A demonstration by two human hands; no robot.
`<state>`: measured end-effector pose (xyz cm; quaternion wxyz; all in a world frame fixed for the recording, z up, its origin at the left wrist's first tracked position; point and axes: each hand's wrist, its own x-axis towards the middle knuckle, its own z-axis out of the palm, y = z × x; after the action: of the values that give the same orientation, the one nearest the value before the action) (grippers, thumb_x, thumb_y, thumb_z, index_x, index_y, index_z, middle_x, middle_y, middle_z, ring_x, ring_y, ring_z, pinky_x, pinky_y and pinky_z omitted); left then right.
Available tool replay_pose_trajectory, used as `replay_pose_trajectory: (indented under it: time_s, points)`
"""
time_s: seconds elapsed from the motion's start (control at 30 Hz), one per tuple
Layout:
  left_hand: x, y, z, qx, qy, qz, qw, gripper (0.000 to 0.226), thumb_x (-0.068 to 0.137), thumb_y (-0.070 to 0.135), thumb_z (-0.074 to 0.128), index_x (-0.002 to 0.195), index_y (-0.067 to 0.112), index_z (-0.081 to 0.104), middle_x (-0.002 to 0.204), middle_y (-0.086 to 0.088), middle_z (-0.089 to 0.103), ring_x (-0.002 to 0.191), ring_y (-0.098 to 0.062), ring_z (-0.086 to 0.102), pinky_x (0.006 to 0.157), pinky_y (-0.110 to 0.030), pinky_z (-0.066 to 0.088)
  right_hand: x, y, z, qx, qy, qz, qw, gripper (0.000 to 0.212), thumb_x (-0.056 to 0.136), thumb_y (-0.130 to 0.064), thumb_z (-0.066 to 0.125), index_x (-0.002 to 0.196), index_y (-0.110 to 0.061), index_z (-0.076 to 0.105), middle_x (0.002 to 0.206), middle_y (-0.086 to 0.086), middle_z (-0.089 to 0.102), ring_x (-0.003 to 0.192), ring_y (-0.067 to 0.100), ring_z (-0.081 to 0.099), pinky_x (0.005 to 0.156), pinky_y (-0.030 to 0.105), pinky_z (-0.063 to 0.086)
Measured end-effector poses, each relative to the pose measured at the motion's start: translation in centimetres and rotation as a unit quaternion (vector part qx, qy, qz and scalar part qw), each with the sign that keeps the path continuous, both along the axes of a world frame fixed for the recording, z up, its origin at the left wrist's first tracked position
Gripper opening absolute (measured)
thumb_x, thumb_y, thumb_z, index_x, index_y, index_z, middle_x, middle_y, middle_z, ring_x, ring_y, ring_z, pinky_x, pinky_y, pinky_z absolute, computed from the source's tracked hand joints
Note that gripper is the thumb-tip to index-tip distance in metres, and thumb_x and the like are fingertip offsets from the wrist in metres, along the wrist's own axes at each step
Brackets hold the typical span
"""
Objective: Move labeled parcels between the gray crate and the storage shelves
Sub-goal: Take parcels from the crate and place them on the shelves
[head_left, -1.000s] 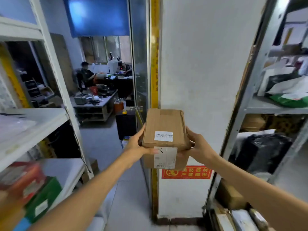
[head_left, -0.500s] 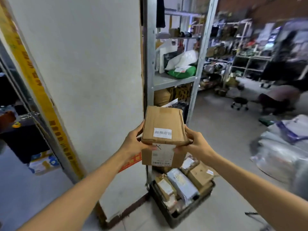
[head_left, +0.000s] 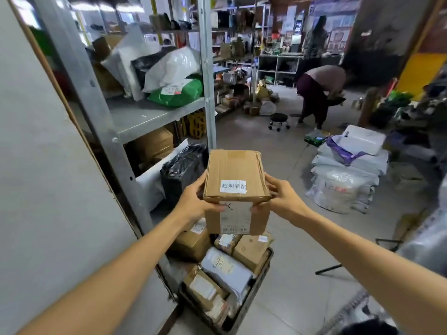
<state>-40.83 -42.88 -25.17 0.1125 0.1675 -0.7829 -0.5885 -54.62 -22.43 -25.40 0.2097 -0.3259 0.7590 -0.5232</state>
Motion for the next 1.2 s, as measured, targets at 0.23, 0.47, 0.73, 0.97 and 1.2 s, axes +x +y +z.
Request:
replay_pose_trajectory:
  time_s: [0.23, 0.47, 0.73, 0.97, 1.2]
  points:
    - [-7.5, -4.9, -2.1, 0.009, -0.018, -0.03, 0.999, 0.109, 0.059, -0.004, 0.086, 0.148, 0.033, 0.035, 0.126, 0.01, 0.063, 0.121, -0.007, 0.054, 0.103, -0.034, 0.046, -5.7, -4.0, -1.8, 0.012, -0.011, -0.032, 0.999, 0.078, 0.061, -0.01, 0.08, 0.122, -0.048, 0.05, 0.117, -0.008, 0.067, 0.111, 0.017, 0.061, 0.09, 0.046, 0.055]
    - [-13.5, -10.8, -4.6, 0.03, -0.045, -0.074, 0.996, 0.114, 0.058, -0.008, 0.085, 0.15, 0.032, 0.031, 0.134, 0.007, 0.057, 0.128, -0.01, 0.048, 0.107, -0.033, 0.042, -9.2, -9.1, -4.0, 0.029, -0.027, -0.086, 0.996, 0.076, 0.052, -0.033, 0.082, 0.12, -0.049, 0.052, 0.115, -0.008, 0.067, 0.111, 0.018, 0.061, 0.09, 0.048, 0.055]
    - [-18.0, -14.1, -10.6, 0.068, -0.1, -0.162, 0.979, 0.109, 0.061, 0.002, 0.088, 0.145, 0.042, 0.032, 0.135, 0.018, 0.055, 0.13, -0.006, 0.046, 0.109, -0.033, 0.039, -10.4, -11.7, -9.9, 0.042, -0.123, -0.146, 0.981, 0.079, 0.067, -0.032, 0.085, 0.135, -0.032, 0.046, 0.12, -0.013, 0.062, 0.109, 0.007, 0.059, 0.087, 0.025, 0.052]
    - [-17.0, -14.5, -21.5, 0.123, -0.206, -0.129, 0.962, 0.082, 0.077, 0.022, 0.079, 0.144, 0.043, 0.035, 0.117, 0.027, 0.059, 0.107, 0.01, 0.054, 0.092, -0.016, 0.046, -8.2, -13.0, -21.5, 0.053, -0.271, -0.173, 0.945, 0.065, 0.08, -0.016, 0.077, 0.128, -0.036, 0.038, 0.112, -0.019, 0.055, 0.098, -0.003, 0.054, 0.072, 0.015, 0.047]
    - [-13.2, -15.8, -37.2, 0.112, -0.322, -0.077, 0.937, 0.096, 0.069, 0.001, 0.083, 0.147, 0.032, 0.036, 0.133, 0.009, 0.057, 0.119, -0.01, 0.055, 0.108, -0.034, 0.041, -4.1, -14.9, -38.1, 0.136, -0.342, -0.224, 0.903, 0.08, 0.062, -0.001, 0.085, 0.126, -0.018, 0.041, 0.121, 0.0, 0.056, 0.112, 0.02, 0.057, 0.089, 0.043, 0.055]
